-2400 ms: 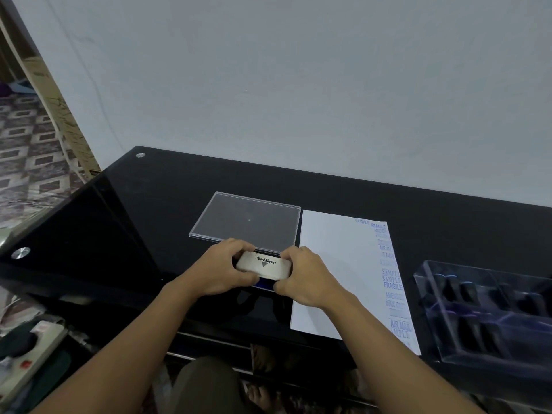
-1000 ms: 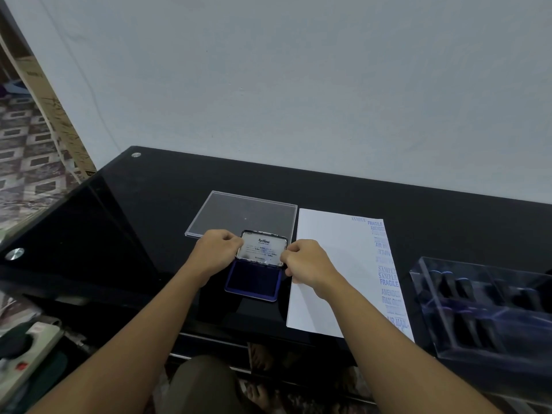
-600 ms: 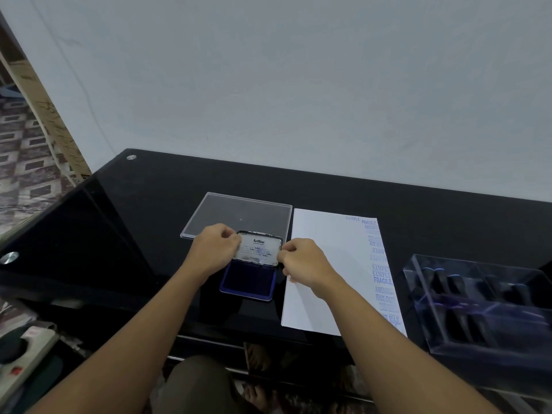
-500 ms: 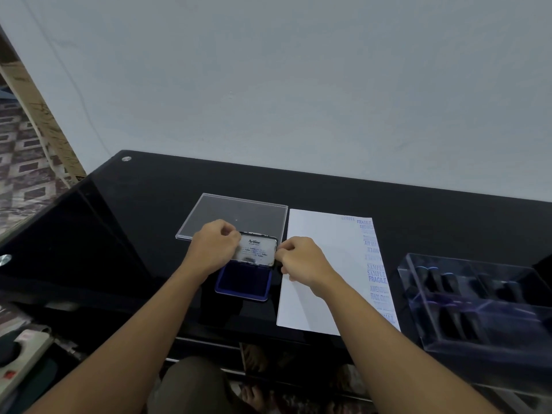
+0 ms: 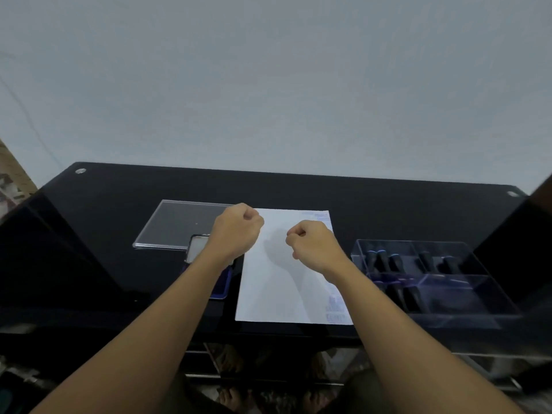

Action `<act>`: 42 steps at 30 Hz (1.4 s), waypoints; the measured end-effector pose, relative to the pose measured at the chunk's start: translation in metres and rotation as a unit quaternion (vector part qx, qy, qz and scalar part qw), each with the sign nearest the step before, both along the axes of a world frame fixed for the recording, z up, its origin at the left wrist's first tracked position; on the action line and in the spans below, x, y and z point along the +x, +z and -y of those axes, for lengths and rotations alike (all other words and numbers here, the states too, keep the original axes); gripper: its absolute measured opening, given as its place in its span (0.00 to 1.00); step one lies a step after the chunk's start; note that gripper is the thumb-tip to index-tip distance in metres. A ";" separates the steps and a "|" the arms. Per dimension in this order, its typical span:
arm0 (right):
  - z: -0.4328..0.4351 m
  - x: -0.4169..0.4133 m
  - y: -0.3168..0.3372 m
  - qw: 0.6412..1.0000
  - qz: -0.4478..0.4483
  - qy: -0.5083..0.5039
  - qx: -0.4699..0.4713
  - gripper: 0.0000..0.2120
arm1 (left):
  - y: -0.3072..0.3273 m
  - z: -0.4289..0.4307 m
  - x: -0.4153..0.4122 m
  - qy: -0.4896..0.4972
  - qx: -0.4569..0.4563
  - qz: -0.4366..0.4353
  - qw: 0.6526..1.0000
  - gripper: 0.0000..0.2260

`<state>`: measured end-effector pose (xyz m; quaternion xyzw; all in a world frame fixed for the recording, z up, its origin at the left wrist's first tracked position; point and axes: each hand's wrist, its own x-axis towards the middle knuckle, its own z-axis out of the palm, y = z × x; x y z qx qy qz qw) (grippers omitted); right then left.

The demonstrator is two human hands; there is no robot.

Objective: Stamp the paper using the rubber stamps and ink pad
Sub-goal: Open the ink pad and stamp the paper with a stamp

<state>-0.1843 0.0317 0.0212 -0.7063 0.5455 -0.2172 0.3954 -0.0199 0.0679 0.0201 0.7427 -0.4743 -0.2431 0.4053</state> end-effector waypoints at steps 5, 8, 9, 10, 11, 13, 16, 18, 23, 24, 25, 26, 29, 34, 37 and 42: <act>0.002 -0.048 0.011 0.999 -0.012 -0.031 -0.014 0.13 | 0.007 0.014 -0.053 -0.035 -0.007 -0.012 0.999 0.06; 0.003 -0.079 0.013 0.998 -0.019 -0.054 -0.021 0.11 | 0.006 0.020 -0.086 -0.058 -0.001 -0.009 0.998 0.05; 0.003 -0.089 0.013 0.998 -0.023 -0.061 -0.023 0.10 | 0.005 0.021 -0.096 -0.065 0.002 -0.006 0.998 0.05; 0.003 -0.100 0.014 0.997 -0.026 -0.067 -0.027 0.09 | 0.004 0.021 -0.107 -0.075 0.005 -0.001 0.997 0.04; 0.003 -0.110 0.015 0.996 -0.030 -0.072 -0.030 0.09 | 0.003 0.022 -0.117 -0.087 0.006 0.007 0.996 0.04; 0.002 -0.129 0.017 0.995 -0.040 -0.084 -0.034 0.09 | 0.001 0.021 -0.136 -0.113 0.008 0.022 0.993 0.05; 0.001 -0.153 0.015 0.993 -0.053 -0.105 -0.031 0.09 | -0.002 0.017 -0.160 -0.148 0.007 0.036 0.988 0.06; 0.000 -0.165 0.013 0.991 -0.060 -0.119 -0.026 0.08 | -0.004 0.014 -0.173 -0.166 0.009 0.040 0.985 0.09; 0.001 -0.181 0.006 0.978 -0.166 -0.124 -0.005 0.10 | -0.019 0.011 -0.197 -0.263 0.027 0.134 0.955 0.06; 0.001 -0.182 0.005 0.973 -0.194 -0.124 -0.001 0.08 | -0.021 0.010 -0.201 -0.278 0.048 0.147 0.948 0.05; 0.000 -0.181 0.004 0.967 -0.223 -0.122 -0.002 0.06 | -0.025 0.010 -0.204 -0.295 0.064 0.160 0.940 0.05; -0.002 -0.180 0.004 0.962 -0.247 -0.120 -0.006 0.04 | -0.028 0.008 -0.206 -0.309 0.082 0.172 0.932 0.10; -0.007 -0.176 0.006 0.947 -0.302 -0.111 -0.014 0.05 | -0.038 0.003 -0.208 -0.320 0.109 0.197 0.920 0.28; -0.013 -0.175 0.009 0.925 -0.368 -0.092 -0.020 0.06 | -0.054 -0.003 -0.208 -0.313 0.103 0.200 0.923 0.30; -0.014 -0.173 0.004 0.914 -0.399 -0.072 -0.034 0.06 | -0.061 -0.004 -0.208 -0.309 0.088 0.200 0.926 0.29; -0.011 -0.169 -0.004 0.901 -0.428 -0.061 -0.033 0.06 | -0.060 -0.002 -0.203 -0.316 0.089 0.206 0.922 0.29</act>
